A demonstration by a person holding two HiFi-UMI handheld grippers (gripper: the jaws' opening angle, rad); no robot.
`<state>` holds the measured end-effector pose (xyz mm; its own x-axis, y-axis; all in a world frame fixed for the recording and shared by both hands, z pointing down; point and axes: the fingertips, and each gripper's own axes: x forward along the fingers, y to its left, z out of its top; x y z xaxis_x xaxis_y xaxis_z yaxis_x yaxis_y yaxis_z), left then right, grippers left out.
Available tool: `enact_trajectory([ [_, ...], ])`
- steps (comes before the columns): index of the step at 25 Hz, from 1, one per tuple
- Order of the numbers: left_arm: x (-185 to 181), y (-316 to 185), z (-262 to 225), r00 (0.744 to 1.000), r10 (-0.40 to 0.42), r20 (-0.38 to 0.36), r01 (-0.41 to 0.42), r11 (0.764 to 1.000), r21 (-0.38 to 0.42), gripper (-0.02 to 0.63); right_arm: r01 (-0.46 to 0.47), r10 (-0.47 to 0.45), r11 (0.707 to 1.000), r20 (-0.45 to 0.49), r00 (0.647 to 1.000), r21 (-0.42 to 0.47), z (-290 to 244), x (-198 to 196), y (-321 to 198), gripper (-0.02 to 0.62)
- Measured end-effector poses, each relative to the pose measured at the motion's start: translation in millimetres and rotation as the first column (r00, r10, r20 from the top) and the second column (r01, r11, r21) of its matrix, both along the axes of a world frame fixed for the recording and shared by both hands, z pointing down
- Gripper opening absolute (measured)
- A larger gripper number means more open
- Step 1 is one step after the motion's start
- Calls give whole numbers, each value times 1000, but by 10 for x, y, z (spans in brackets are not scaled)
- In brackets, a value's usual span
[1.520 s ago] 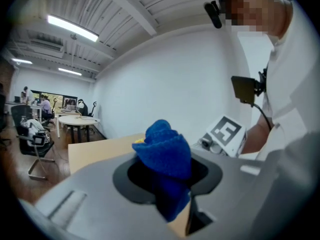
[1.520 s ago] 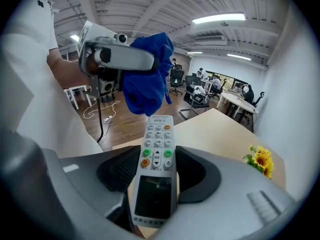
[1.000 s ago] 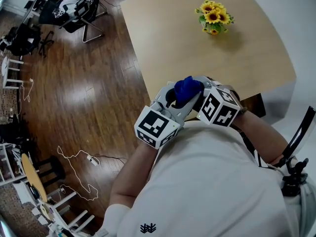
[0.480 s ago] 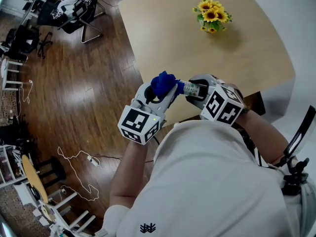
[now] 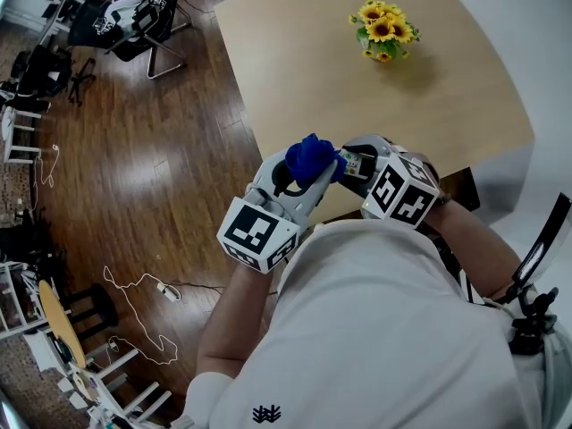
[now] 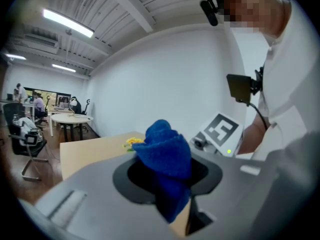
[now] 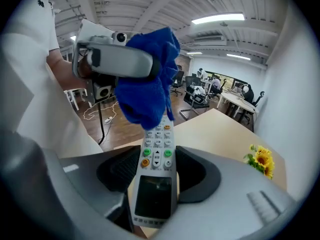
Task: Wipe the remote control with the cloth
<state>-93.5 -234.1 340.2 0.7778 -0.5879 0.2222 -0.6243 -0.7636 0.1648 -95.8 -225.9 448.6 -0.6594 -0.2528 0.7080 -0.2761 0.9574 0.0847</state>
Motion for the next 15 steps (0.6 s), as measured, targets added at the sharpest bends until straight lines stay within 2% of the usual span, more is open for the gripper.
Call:
enact_trajectory([
  [3,280,131,51,997,79,-22,-79,996,-33,146,22,-22,1000,15,1000,3,-42,-93,62,219],
  [6,389,194,183,994,113,4,-112,992,-57,146,36,-36,999,24,999,-2,-44,-142,121,219],
  [15,-54,-16,398,995,-8,103,15,998,-68,146,-6,6,1000,11,1000,-24,72,119,88,219],
])
